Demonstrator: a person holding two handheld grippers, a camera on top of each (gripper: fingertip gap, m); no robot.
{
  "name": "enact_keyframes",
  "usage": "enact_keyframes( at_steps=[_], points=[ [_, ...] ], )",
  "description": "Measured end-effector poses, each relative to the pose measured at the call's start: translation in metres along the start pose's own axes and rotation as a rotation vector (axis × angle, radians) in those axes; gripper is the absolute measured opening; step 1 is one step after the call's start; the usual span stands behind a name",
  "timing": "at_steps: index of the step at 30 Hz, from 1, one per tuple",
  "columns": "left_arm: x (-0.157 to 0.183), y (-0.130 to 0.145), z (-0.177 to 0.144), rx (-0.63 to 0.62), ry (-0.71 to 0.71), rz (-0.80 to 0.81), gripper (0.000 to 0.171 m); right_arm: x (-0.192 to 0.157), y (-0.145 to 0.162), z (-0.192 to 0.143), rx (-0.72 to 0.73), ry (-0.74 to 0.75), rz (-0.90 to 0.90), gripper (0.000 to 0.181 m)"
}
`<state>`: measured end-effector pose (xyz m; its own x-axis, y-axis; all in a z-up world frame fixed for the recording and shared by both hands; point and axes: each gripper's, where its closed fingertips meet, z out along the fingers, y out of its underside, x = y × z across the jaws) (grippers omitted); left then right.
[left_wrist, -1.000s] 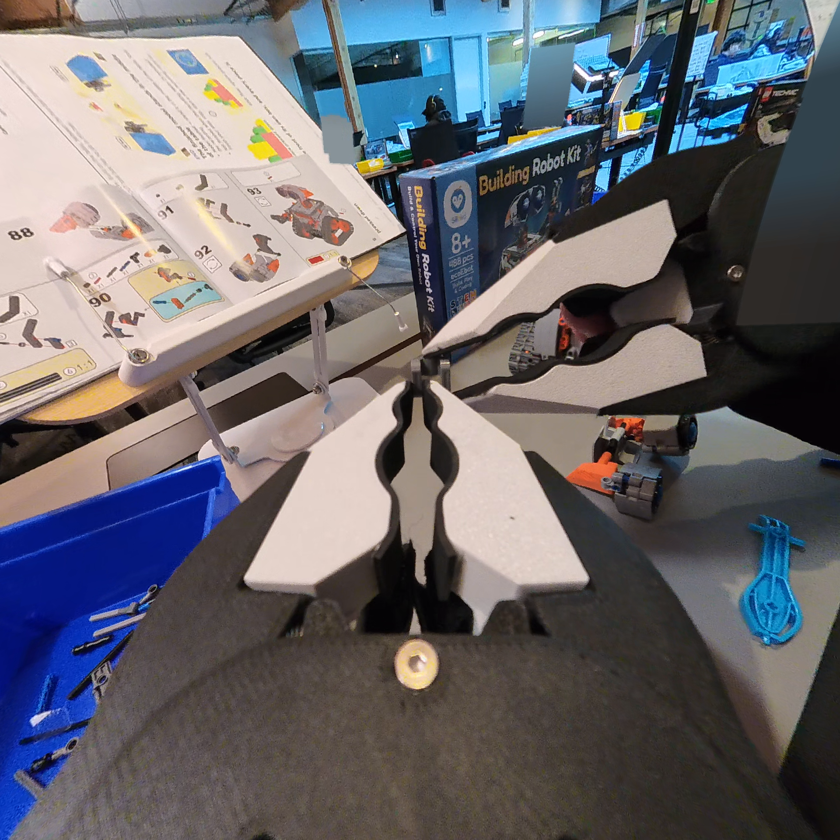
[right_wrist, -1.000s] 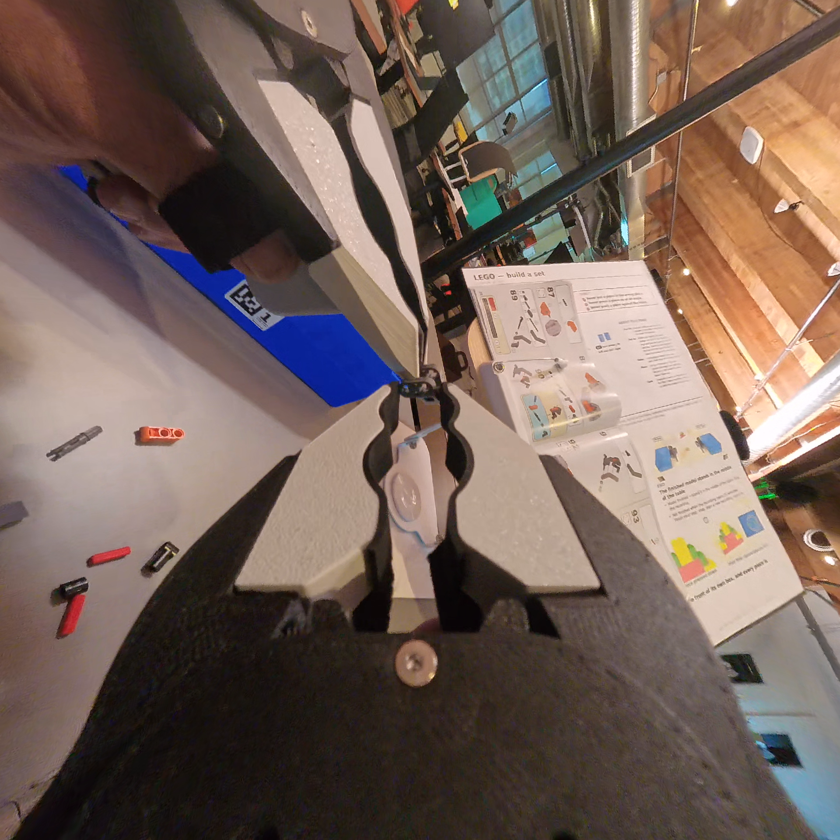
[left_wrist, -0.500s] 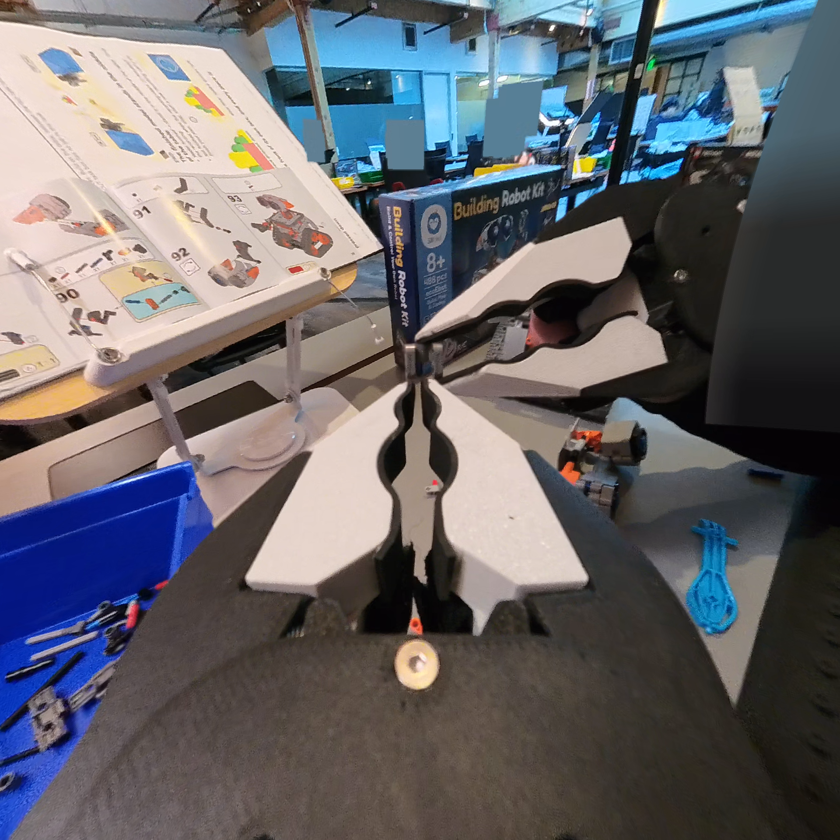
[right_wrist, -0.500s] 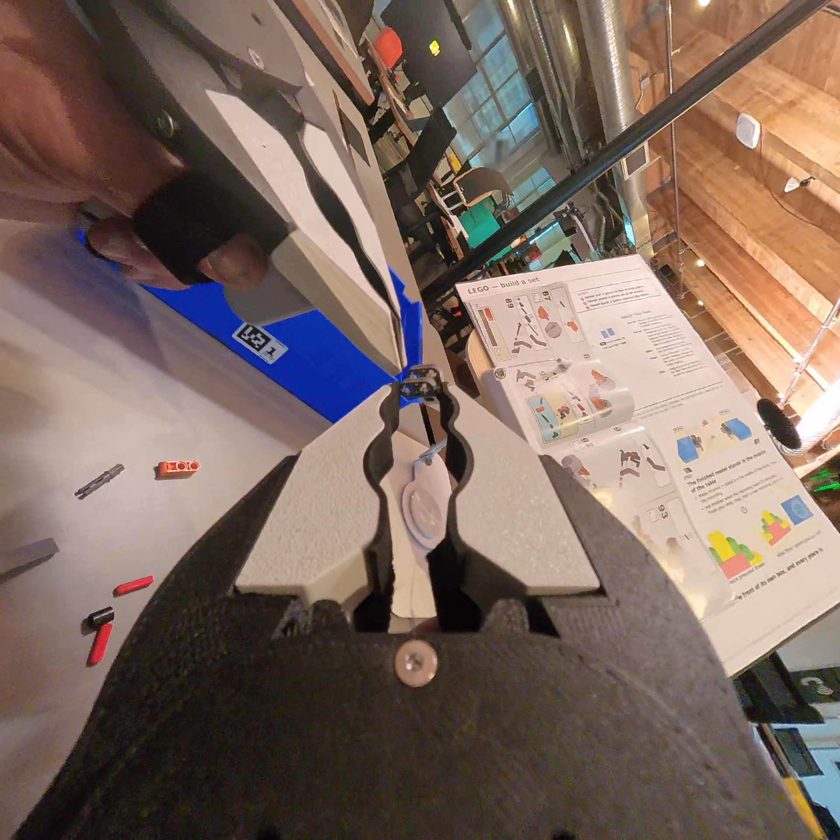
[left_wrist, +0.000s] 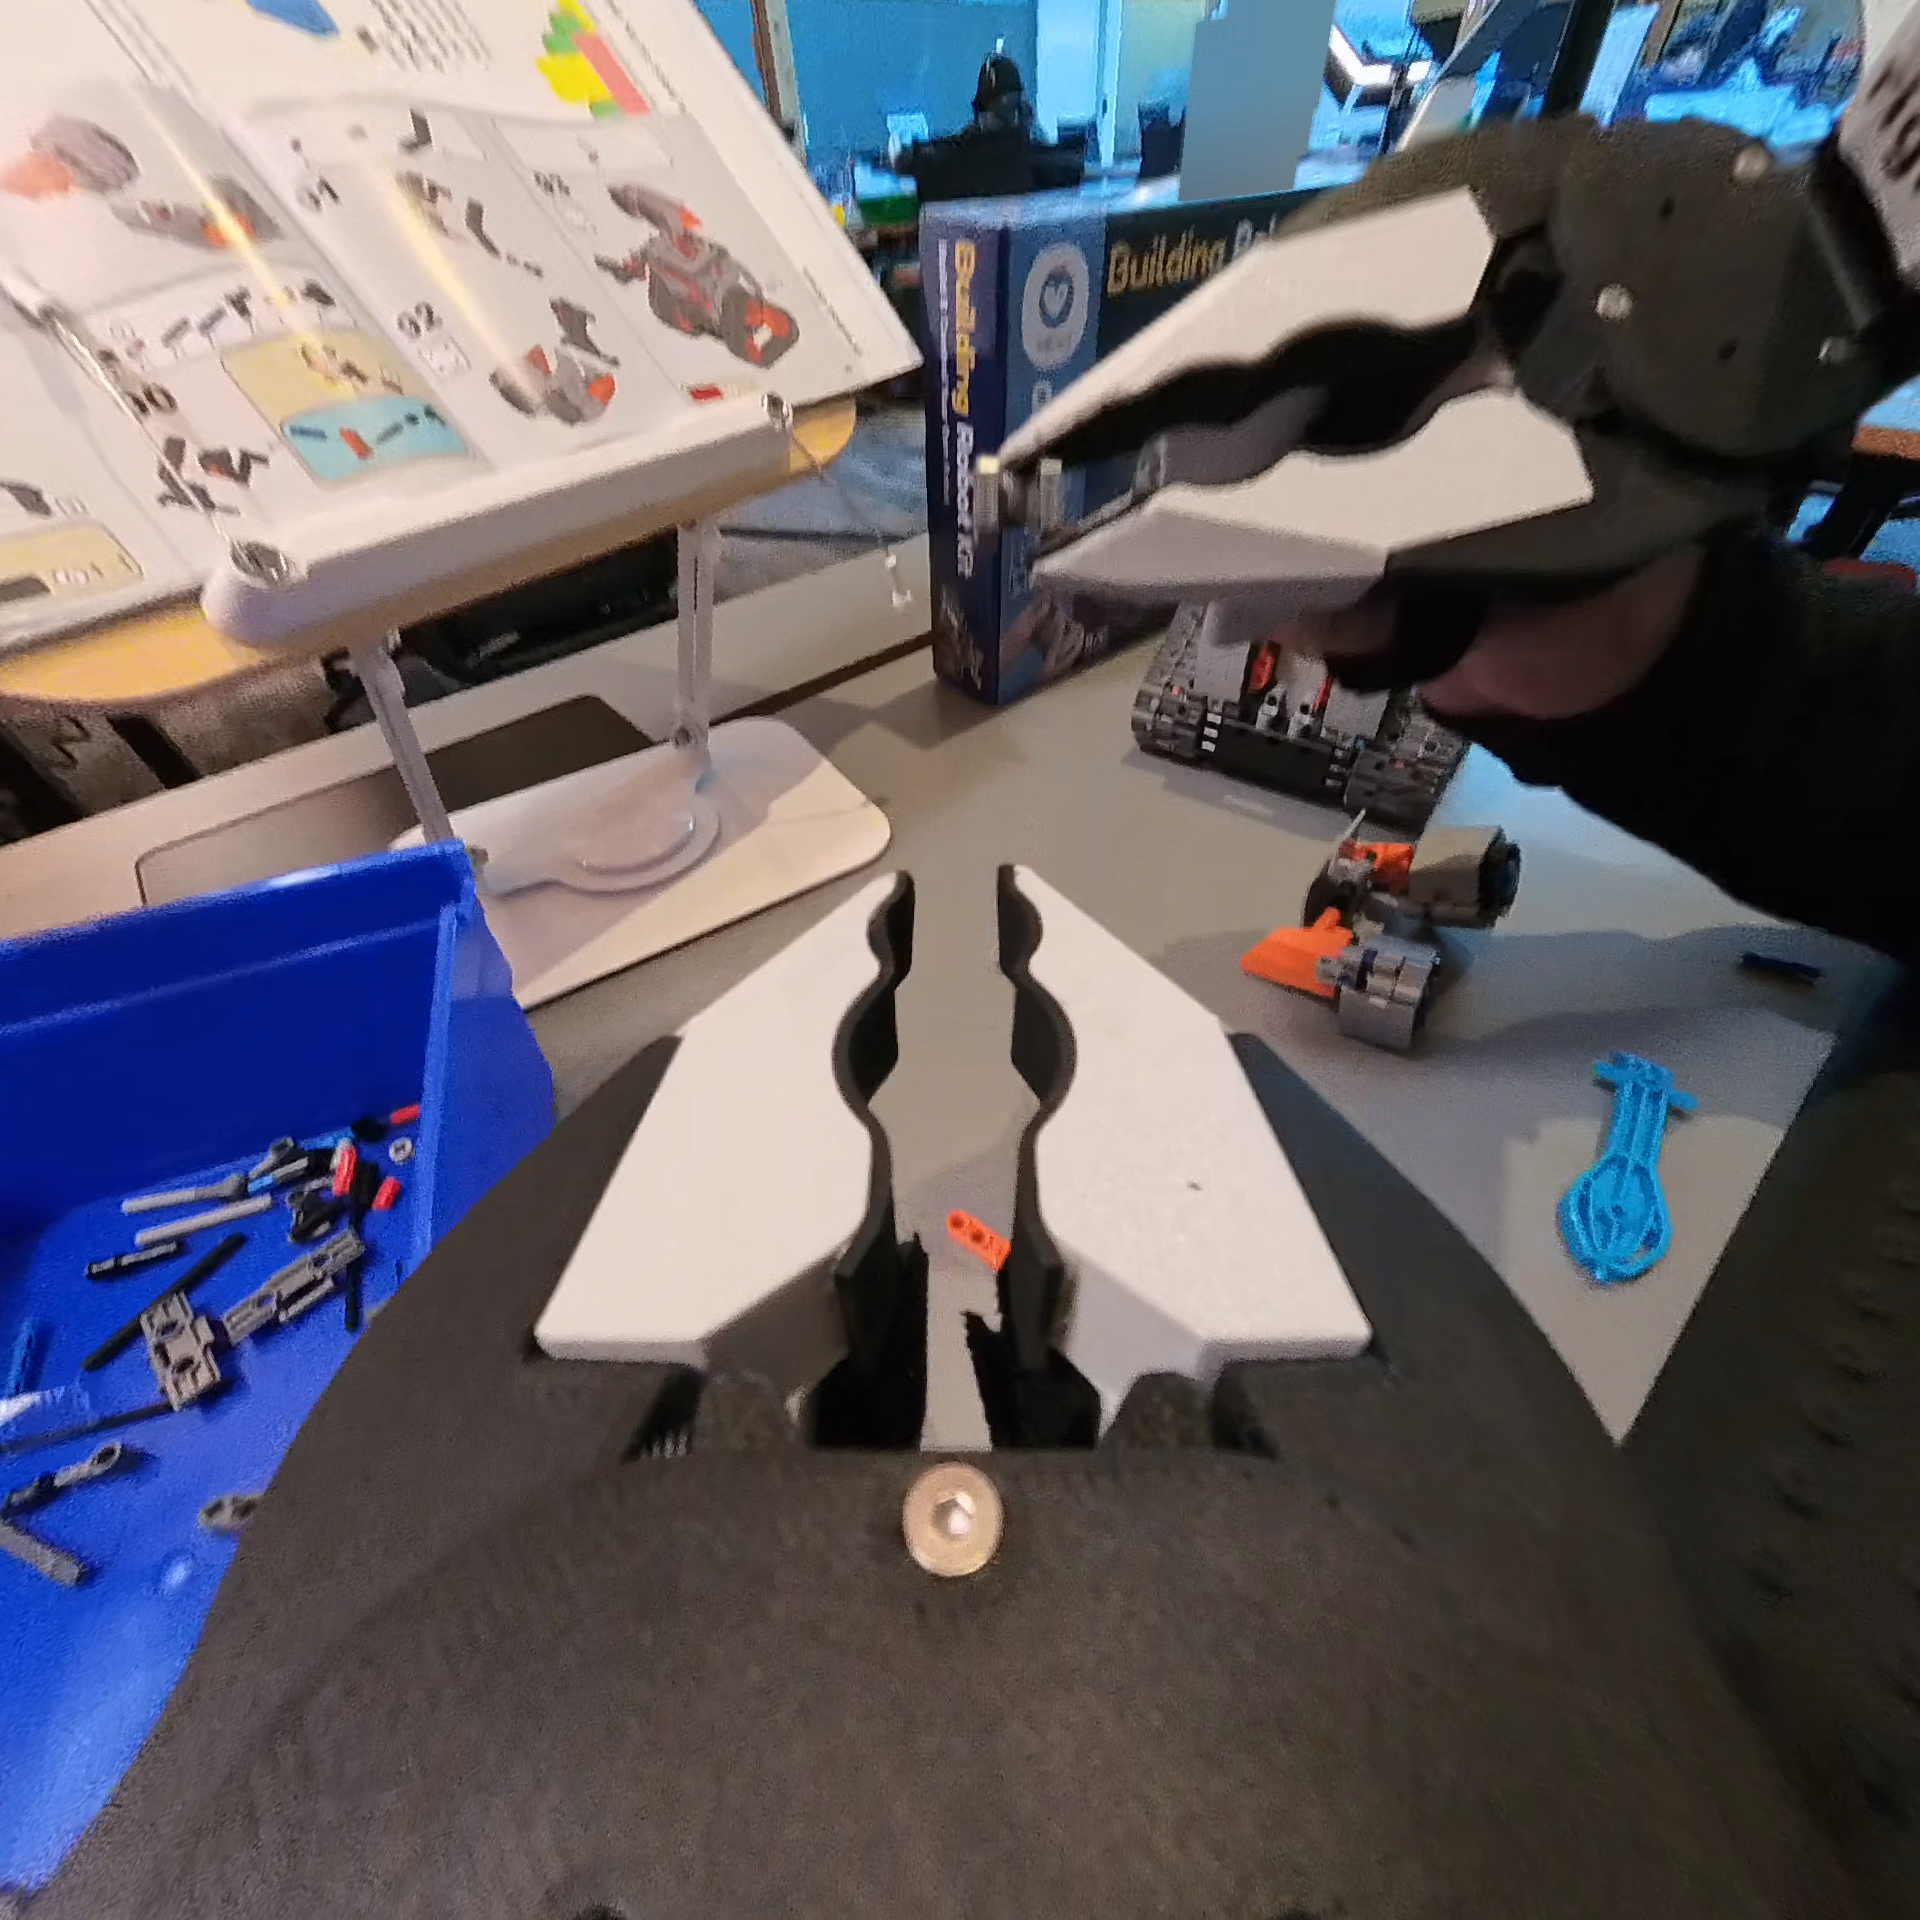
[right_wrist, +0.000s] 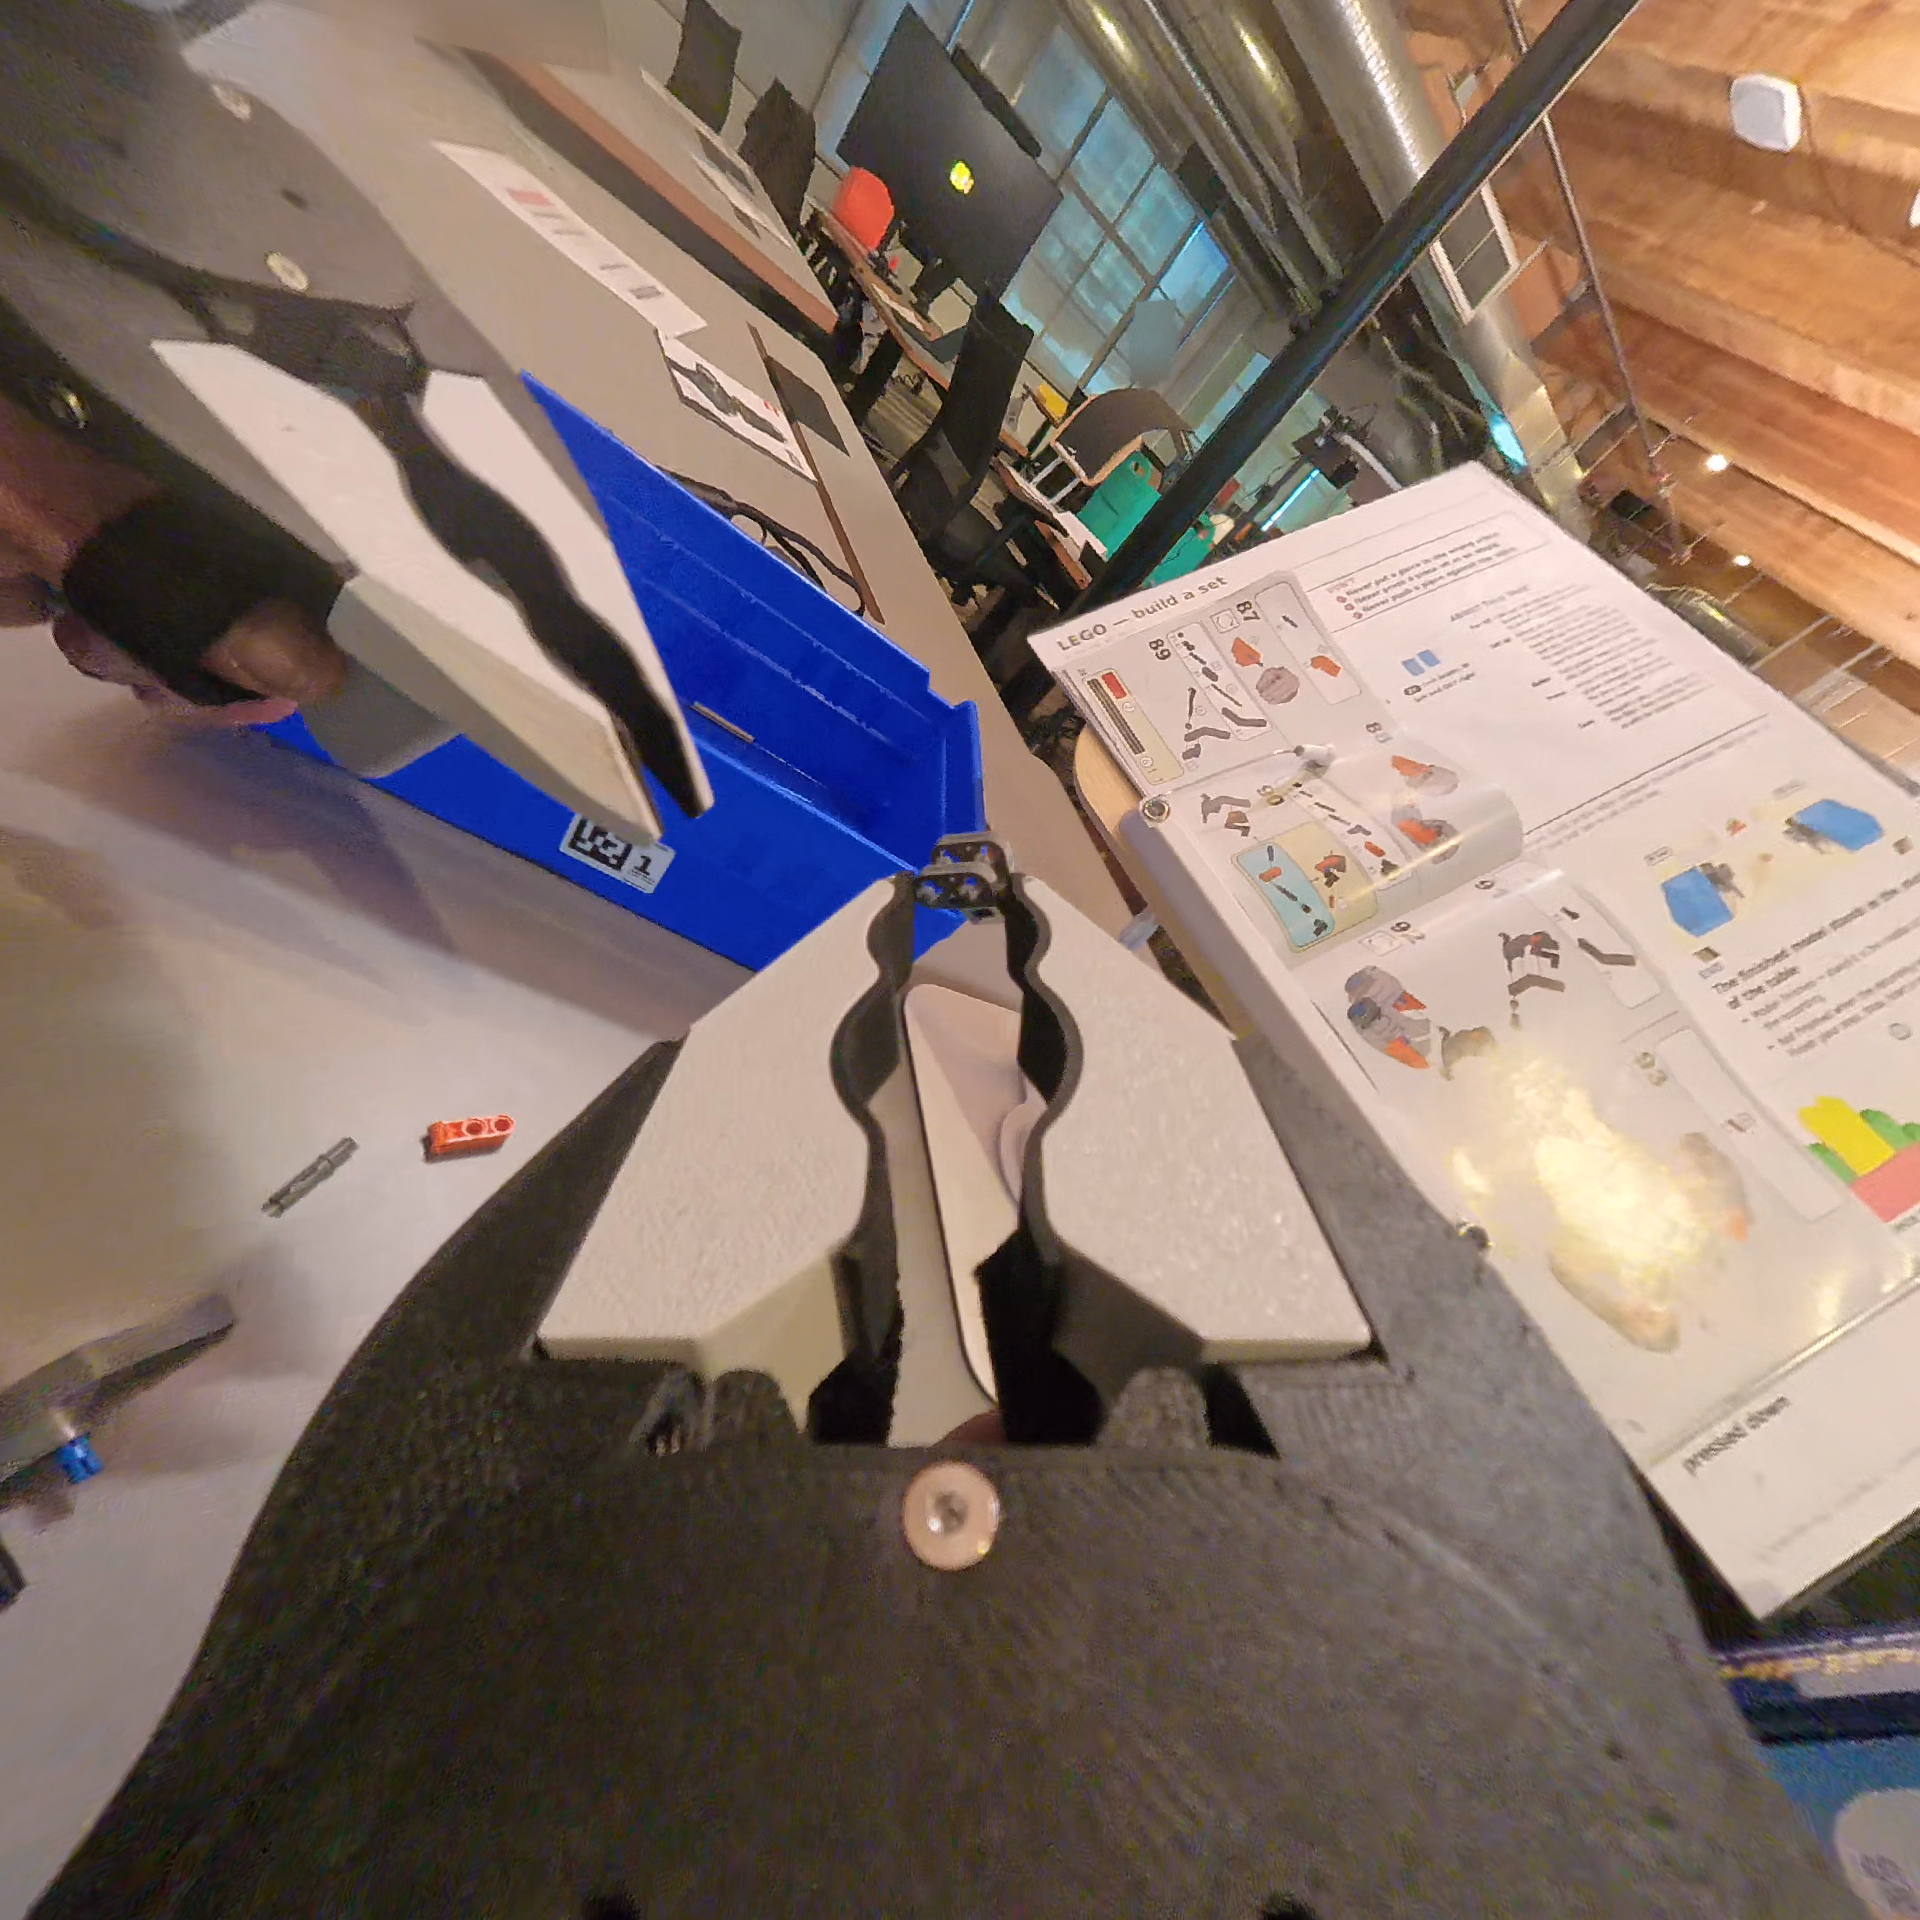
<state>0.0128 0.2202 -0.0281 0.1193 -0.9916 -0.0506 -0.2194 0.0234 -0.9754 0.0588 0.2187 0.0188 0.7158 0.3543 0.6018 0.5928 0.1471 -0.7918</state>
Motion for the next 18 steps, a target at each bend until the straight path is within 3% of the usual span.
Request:
enact_keyframes(
  at_steps=[12, 18],
  points=[
    [0.018, 0.108, 0.006, -0.452, 0.027, -0.005, 0.028, -0.003, 0.022, 0.005, -0.031, -0.086, 0.139, 0.015],
    [0.018, 0.131, 0.014, -0.513, -0.003, -0.015, 0.026, -0.008, 0.022, 0.007, -0.038, -0.099, 0.123, 0.015]
  ],
)
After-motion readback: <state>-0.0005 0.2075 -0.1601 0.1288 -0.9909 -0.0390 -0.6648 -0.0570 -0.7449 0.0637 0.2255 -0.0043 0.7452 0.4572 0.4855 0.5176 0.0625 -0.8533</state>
